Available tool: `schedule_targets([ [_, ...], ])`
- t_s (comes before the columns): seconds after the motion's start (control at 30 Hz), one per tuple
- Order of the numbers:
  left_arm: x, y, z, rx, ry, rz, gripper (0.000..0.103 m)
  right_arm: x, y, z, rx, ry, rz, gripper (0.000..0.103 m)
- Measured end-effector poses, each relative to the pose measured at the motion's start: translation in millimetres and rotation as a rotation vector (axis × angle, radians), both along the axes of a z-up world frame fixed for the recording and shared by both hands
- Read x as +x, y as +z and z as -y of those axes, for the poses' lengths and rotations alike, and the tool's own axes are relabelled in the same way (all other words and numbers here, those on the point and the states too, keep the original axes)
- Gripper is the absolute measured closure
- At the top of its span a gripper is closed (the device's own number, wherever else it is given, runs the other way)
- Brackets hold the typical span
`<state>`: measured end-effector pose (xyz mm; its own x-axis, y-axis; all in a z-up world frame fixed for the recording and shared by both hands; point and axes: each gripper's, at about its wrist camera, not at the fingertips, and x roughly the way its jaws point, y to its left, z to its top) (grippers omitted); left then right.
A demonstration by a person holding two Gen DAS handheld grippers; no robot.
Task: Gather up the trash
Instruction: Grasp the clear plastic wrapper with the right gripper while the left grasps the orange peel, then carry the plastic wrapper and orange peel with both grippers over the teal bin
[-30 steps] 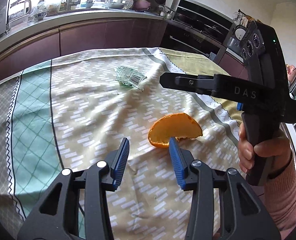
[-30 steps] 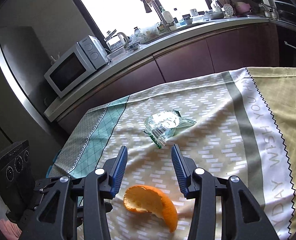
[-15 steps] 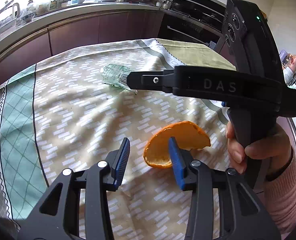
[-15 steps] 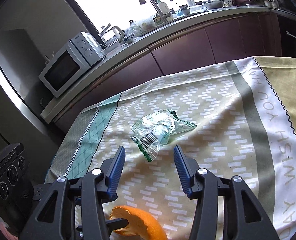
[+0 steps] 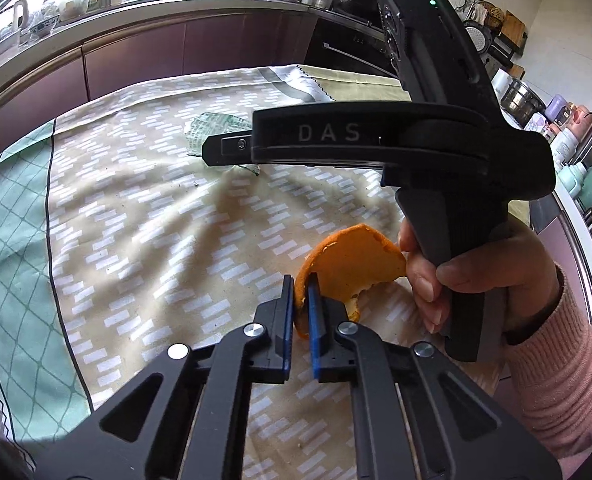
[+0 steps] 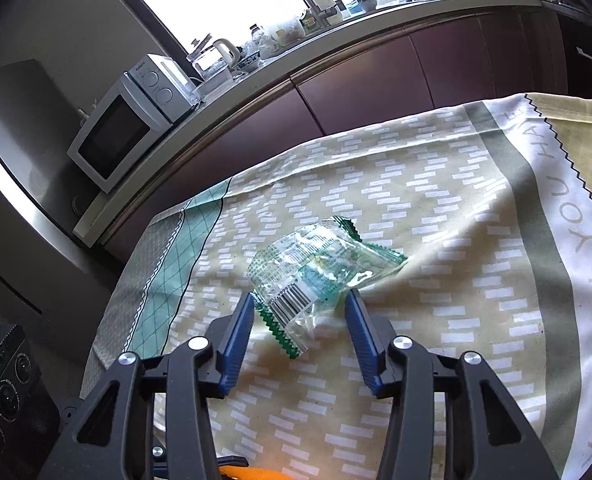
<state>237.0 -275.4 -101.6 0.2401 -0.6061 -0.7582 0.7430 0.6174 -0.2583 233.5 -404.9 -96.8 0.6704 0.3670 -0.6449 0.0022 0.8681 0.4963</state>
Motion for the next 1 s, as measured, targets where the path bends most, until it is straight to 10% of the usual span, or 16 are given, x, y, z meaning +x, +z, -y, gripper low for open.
schedule_targets([
  [0.53, -10, 23, -48, -0.083, 0.072, 0.014, 0.098, -24, 29, -15, -0.05, 0.036, 0.103, 0.075],
  [1.0, -33, 57, -200, -0.098, 0.321, 0.117, 0.098, -47, 65, -111, -0.088, 0.255, 0.197, 0.075],
])
